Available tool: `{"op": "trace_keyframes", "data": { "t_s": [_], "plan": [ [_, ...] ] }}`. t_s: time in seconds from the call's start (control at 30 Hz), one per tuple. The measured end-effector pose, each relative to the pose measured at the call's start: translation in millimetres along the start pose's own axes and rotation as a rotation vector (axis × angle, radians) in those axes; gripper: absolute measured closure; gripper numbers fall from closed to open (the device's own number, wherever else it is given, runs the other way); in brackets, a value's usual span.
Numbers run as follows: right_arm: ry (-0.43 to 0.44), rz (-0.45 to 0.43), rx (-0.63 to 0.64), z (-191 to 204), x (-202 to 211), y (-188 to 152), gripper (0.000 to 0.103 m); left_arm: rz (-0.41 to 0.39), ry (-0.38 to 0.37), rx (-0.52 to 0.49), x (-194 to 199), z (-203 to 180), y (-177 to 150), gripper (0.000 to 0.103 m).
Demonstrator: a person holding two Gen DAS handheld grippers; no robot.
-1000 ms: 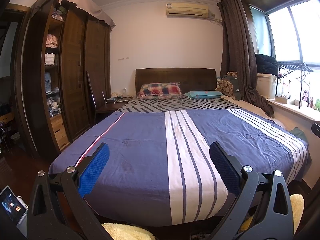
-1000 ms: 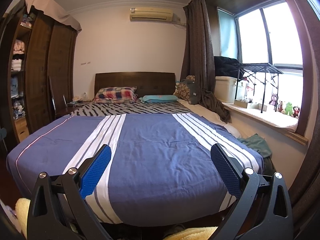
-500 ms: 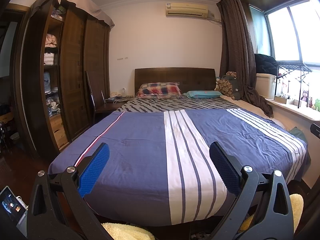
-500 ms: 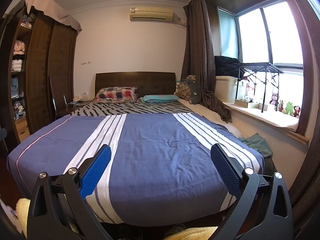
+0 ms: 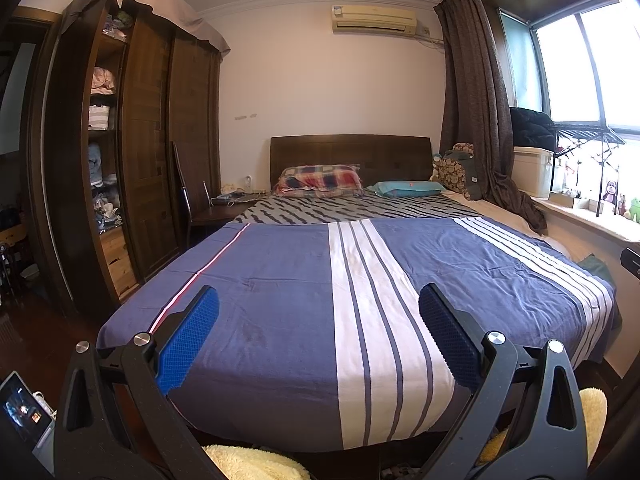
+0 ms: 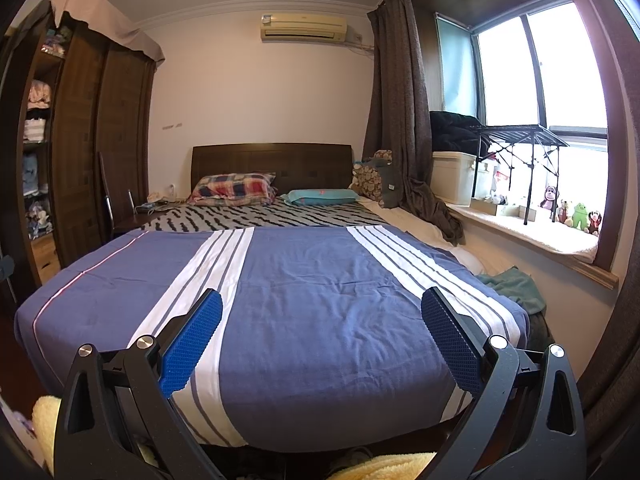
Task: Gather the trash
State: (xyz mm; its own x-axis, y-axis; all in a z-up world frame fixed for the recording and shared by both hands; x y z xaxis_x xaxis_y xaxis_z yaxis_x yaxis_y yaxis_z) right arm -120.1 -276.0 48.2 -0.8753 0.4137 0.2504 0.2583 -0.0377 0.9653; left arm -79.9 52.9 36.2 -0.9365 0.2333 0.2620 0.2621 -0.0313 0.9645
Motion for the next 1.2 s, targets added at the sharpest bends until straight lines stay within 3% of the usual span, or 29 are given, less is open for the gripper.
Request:
{"op": "trace_keyframes", "data": {
  "t_s": [1.2],
  "plan": [
    [0.003,0.017,0.005,7.0,-3.1,-7.1,0.003,0.003,-0.011,0.019,-2.4,1.3,-2.0,0.008]
  ]
}}
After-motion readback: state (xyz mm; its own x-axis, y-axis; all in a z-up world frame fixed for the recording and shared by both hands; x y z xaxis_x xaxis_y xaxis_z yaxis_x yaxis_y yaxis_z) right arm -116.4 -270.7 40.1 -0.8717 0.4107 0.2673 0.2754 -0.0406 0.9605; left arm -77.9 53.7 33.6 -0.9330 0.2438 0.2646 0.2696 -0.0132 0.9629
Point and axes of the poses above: each gripper's, at about its wrist camera, not at the fingertips, and x roughly against the way its jaws point, z to its left, y to its top, the point moved 1 cm from there along -x, roughly the way its jaws point, and after that the axes turned 14 degrees about -y, right-handed, at the moved point
